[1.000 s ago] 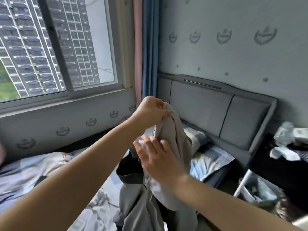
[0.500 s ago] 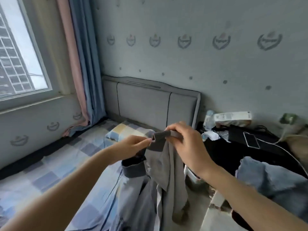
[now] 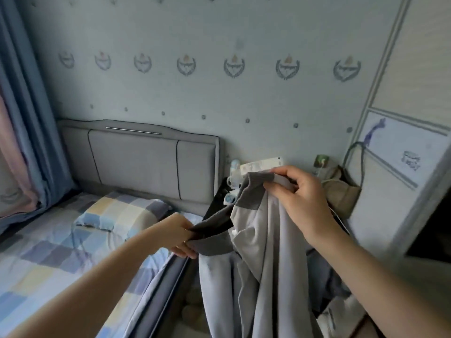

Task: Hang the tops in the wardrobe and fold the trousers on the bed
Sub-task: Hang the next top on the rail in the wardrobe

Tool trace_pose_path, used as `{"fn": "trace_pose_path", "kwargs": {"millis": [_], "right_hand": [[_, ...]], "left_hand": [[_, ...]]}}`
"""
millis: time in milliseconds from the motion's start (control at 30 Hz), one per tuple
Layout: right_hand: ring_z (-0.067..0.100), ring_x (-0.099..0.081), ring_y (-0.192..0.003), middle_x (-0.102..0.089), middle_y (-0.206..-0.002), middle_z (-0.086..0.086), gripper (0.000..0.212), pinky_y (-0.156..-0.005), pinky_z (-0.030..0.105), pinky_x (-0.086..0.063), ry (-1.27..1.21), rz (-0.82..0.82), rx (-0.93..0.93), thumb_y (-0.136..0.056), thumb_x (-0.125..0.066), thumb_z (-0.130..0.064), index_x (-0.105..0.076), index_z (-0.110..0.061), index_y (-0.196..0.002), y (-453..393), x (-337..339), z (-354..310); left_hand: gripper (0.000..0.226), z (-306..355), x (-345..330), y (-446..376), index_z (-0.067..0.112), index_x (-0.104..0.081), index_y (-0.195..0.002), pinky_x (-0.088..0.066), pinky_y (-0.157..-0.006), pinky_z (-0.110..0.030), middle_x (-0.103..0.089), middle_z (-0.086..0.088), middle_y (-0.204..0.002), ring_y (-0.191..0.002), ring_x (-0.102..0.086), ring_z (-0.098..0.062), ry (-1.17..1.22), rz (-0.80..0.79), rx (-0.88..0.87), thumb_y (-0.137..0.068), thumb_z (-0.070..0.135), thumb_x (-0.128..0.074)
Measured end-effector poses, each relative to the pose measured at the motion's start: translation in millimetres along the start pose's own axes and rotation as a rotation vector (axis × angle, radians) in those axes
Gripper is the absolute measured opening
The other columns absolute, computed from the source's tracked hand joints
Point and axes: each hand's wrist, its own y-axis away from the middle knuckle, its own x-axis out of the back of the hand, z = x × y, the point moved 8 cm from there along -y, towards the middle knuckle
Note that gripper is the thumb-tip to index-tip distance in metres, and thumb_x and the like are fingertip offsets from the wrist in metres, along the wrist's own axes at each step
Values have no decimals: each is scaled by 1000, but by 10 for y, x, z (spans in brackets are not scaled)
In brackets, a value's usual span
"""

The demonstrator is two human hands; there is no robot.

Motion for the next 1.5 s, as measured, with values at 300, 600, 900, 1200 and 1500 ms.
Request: {"fn": "trace_pose_path", "kwargs": {"millis": [300, 600, 900, 1200, 1500], "right_hand": [[8, -58, -77, -64, -81, 2, 26, -69, 19, -42, 321, -139, -431, -73, -71, 0, -66, -22, -85, 377, 1382, 652], [14, -67, -90, -66, -96, -3, 23, -66, 26, -49, 503, -452, -1053, -91, -54, -21, -50, -29, -112, 1395, 2085, 1500], [23, -61, -83, -63, -89, 9, 28, -73, 30, -46, 552, -178, -1019, -92, -57, -25, -60, 2, -98, 1483, 2732, 1694], [17, -71, -70, -68, -100, 4, 25, -59, 24, -56, 380, 561, -1241, -94, -48, -51, -57, -31, -105, 1784, 3665, 1213], [29, -68, -83, -66, -95, 10, 13, -75, 42, -54, -33, 1318, -770, -99, -48, -15, -60, -13, -98, 1481, 4007, 404]], "left_hand": [[18, 1225, -1129, -345, 7, -60, -90, -57, -50, -35, -71, -12, -66, -55, -69, -24, 939, -207, 86, -99, 13, -47], [24, 2468, -2311, -279, 10, -66, -76, -50, -66, -31, -68, -8, -65, -56, -65, -23, 649, -546, 25, -93, 23, -55], [19, 3582, -3335, -205, 9, -60, -74, -46, -75, -34, -59, -10, -71, -68, -57, -25, 379, -939, -91, -89, 21, -59], [12, 4489, -3701, -163, 10, -67, -83, -51, -73, -34, -66, -12, -79, -71, -64, -26, 211, -1200, -413, -86, 20, -63], [43, 5160, -3916, -615, 15, -43, -60, -33, -42, -22, -46, 2, -53, -48, -48, -12, -336, -571, -1203, -83, 33, -74]]}}
